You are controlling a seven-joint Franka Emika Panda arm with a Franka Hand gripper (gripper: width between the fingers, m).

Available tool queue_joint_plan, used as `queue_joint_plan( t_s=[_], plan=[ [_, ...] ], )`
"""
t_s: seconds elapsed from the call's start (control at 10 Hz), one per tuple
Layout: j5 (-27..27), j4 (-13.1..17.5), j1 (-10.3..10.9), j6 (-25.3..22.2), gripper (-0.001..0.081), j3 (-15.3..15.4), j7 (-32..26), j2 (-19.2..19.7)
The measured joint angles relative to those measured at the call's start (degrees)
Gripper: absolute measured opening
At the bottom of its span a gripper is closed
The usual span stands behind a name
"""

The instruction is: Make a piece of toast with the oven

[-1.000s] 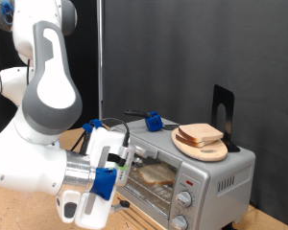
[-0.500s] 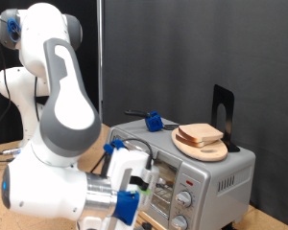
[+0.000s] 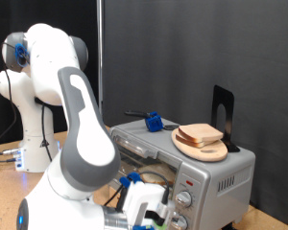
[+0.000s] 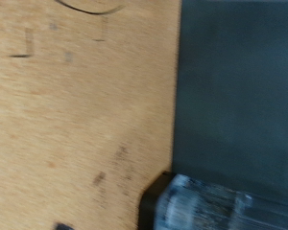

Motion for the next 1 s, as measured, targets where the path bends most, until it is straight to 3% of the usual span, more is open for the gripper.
queue_joint_plan(
  t_s=[0.3, 0.5, 0.6, 1.0],
  plan=[
    [-2.64, 4.30, -0.21, -1.47, 0.0808, -0.23, 0.76, 4.40],
    [0.84, 3.63, -1.27, -1.58, 0.0808, 0.54, -0.54, 4.39],
    [0.15, 3.63, -1.16, -1.59, 0.0808, 0.44, -0.47, 4.40],
    [-5.89, 3.61, -1.87, -10.39, 0.0808, -0.40, -3.28, 4.33]
  ],
)
